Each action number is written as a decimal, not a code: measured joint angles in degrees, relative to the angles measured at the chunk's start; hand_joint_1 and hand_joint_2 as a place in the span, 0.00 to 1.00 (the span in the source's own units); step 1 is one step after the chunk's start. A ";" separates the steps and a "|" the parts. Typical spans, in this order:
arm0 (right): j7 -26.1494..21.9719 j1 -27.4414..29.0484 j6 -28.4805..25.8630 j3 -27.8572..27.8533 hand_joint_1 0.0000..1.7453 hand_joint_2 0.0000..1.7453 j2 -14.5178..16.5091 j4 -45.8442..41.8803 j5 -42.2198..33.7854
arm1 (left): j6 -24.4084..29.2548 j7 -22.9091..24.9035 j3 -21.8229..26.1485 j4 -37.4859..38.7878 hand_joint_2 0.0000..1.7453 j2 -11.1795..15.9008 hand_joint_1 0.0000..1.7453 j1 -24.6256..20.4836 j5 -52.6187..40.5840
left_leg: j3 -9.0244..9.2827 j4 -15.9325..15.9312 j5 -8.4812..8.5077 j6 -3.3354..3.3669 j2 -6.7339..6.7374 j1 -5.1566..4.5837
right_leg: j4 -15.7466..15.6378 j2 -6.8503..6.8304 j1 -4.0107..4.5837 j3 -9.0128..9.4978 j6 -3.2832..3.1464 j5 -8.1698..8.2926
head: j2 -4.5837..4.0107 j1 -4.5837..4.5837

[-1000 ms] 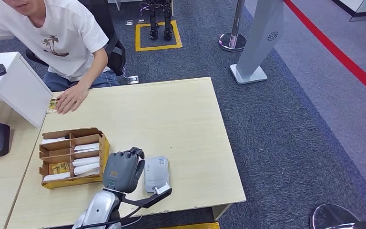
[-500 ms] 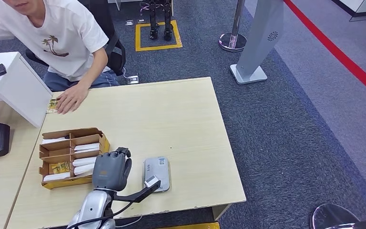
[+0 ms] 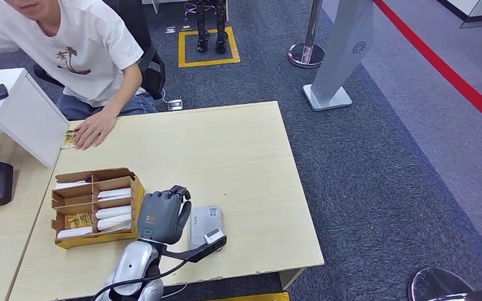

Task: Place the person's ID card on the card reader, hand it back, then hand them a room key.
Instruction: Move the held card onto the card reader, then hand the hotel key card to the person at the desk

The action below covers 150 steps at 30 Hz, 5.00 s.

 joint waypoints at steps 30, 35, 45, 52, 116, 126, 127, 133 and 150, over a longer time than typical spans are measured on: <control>0.00 -0.03 -0.08 0.00 0.00 1.00 0.01 -0.10 -0.25 | 0.58 1.96 -4.08 3.09 1.00 -1.38 1.00 1.11 0.92 | -0.01 0.00 0.00 0.00 0.00 0.00 | 0.00 0.00 0.00 0.00 0.00 0.00 | 0.00 0.01; -0.09 -0.04 -0.09 0.00 0.00 1.00 0.02 -0.34 -0.08 | 1.71 2.25 -4.06 6.62 1.00 -2.29 1.00 1.83 0.80 | -0.01 0.00 0.00 0.00 -0.01 0.00 | 0.00 -0.01 0.00 0.00 0.00 0.00 | 0.00 -0.02; -0.08 -0.08 -0.10 0.00 0.00 1.00 0.03 -0.47 -0.11 | 2.49 2.16 -4.06 9.44 1.00 -3.13 1.00 1.90 0.54 | -0.01 0.00 0.00 0.00 -0.02 0.00 | 0.00 -0.02 0.00 0.00 0.00 0.00 | 0.00 -0.01; 0.02 -0.08 -0.18 0.00 0.00 1.00 0.04 -0.46 -0.98 | 2.55 4.70 -3.97 9.87 1.00 -3.06 1.00 3.41 -1.75 | -0.02 0.00 0.00 0.00 -0.02 0.00 | 0.00 -0.02 0.00 0.01 0.00 -0.01 | 0.00 -0.01; 4.46 1.03 1.72 0.00 0.00 1.00 0.11 0.18 -2.07 | -1.18 13.29 13.86 -1.84 1.00 22.48 1.00 -8.91 -2.31 | -0.02 -0.02 0.13 -0.01 -0.08 0.02 | 0.06 -0.07 0.02 0.00 -0.02 0.01 | 0.00 -0.01; 4.44 1.04 1.66 0.00 0.00 1.00 0.11 0.37 -2.54 | -1.47 13.10 13.86 -0.44 1.00 22.80 1.00 -9.87 -2.33 | -0.02 -0.02 0.13 -0.01 -0.07 0.02 | 0.05 -0.06 0.01 -0.01 -0.02 0.01 | 0.00 0.00; 4.44 1.04 1.64 0.00 0.00 1.00 0.11 0.37 -2.57 | -1.46 13.10 13.86 -0.42 1.00 22.80 1.00 -9.88 -2.33 | -0.02 -0.02 0.13 -0.01 -0.07 0.02 | 0.06 -0.06 0.01 -0.01 -0.02 0.01 | 0.00 0.00; 4.44 1.04 1.63 0.00 0.00 1.00 0.11 0.40 -2.97 | -1.38 13.24 13.86 -0.42 0.50 22.82 0.00 -9.91 -2.33 | -0.02 -0.02 0.13 -0.01 -0.07 0.02 | 0.06 -0.06 0.01 -0.01 -0.02 0.01 | 0.00 0.00; 4.48 1.06 1.67 0.00 0.00 1.00 0.11 0.44 -3.29 | -1.56 14.51 13.82 -0.49 0.00 23.37 0.00 -10.53 -2.36 | -0.01 -0.02 0.14 -0.01 -0.07 0.02 | 0.06 -0.06 0.01 -0.01 -0.02 0.02 | 0.00 0.01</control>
